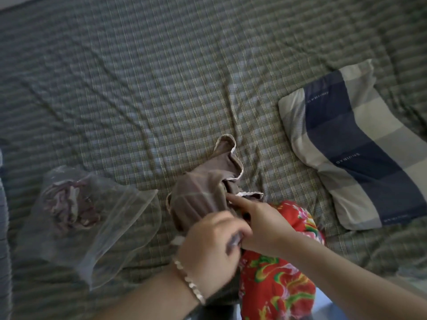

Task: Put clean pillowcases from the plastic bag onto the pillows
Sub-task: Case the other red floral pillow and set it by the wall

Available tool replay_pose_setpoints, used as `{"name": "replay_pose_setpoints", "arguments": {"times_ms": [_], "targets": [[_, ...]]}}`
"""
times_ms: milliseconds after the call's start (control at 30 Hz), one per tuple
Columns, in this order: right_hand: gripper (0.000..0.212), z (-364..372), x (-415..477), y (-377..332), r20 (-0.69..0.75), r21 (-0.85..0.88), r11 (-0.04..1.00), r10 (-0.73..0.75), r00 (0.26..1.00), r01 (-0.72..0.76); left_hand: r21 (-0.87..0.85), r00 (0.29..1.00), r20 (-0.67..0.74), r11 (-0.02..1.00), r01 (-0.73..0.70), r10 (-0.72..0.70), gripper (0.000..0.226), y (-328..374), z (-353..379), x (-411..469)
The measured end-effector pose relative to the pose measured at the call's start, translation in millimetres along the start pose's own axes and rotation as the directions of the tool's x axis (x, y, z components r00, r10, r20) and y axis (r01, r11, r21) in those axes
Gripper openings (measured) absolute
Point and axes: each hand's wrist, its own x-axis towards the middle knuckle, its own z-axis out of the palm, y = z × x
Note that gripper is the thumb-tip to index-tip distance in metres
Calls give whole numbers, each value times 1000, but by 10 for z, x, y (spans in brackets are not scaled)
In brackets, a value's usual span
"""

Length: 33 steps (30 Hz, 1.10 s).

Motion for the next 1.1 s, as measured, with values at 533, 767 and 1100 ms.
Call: {"name": "replay_pose_setpoints", "arguments": {"times_ms": [533, 767, 1100], "targets": [[46, -343, -245, 104, -232, 759, 633, 483, 844, -153, -305, 797, -443, 905, 297, -411, 22, -485, -170, 123], [34, -458, -81, 149, -160, 888, 409, 703, 693, -210, 193, 884, -66, 864, 466, -462, 10, -522, -22, -215], [20, -363, 73, 45, -163, 965, 243, 853, 495, -100, -67, 982, 168, 995, -69, 80, 23, -166, 256, -324]]}}
